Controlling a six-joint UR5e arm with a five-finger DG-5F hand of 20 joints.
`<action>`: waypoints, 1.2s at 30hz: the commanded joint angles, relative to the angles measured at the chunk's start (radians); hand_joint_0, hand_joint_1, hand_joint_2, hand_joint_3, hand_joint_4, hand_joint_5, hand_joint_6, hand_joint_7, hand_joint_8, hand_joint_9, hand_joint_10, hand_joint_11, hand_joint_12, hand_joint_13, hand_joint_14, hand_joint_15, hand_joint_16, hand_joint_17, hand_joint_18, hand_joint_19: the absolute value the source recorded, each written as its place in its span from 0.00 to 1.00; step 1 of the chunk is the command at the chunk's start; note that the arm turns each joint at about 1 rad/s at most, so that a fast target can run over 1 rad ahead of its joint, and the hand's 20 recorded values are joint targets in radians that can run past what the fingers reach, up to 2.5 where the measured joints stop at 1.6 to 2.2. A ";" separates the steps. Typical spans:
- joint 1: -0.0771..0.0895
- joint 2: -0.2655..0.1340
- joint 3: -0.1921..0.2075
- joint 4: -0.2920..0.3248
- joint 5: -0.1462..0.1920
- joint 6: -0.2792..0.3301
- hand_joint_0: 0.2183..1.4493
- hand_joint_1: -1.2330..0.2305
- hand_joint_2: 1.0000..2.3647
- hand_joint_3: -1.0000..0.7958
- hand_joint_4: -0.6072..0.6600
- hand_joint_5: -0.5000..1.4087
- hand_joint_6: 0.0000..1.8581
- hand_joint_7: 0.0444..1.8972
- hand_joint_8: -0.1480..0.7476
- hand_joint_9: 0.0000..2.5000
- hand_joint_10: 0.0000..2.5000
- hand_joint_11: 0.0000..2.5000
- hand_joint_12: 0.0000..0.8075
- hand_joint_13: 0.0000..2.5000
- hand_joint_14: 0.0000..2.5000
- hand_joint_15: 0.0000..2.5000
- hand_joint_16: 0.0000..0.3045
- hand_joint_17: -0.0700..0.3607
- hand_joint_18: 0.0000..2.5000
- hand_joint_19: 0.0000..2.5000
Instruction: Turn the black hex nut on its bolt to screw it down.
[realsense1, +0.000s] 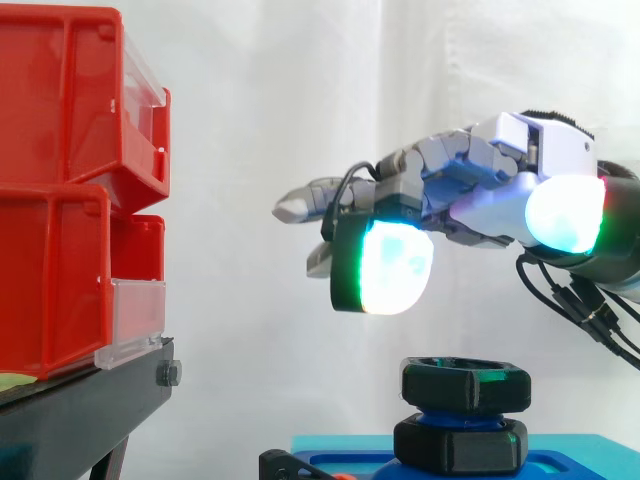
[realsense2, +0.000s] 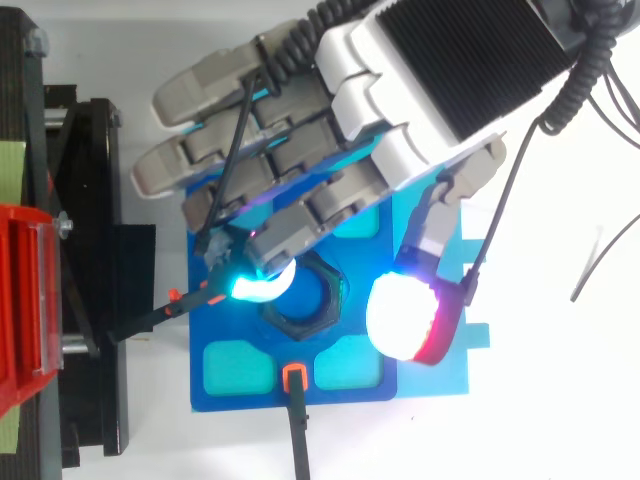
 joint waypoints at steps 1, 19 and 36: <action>0.022 -0.001 0.001 0.022 0.029 0.000 0.18 0.65 0.00 0.28 0.59 0.17 0.39 0.50 0.41 0.24 0.00 0.11 0.17 0.15 0.00 0.05 0.04 0.23 0.00 0.12; 0.105 0.001 0.001 -0.044 0.129 -0.032 0.18 0.64 0.00 0.28 0.59 0.17 0.40 0.50 0.41 0.25 0.00 0.11 0.17 0.15 0.00 0.05 0.04 0.23 0.00 0.12; 0.094 -0.010 -0.016 -0.051 0.119 -0.065 0.18 0.64 0.00 0.28 0.59 0.18 0.38 0.52 0.41 0.25 0.00 0.10 0.17 0.15 0.00 0.05 0.04 0.23 0.00 0.13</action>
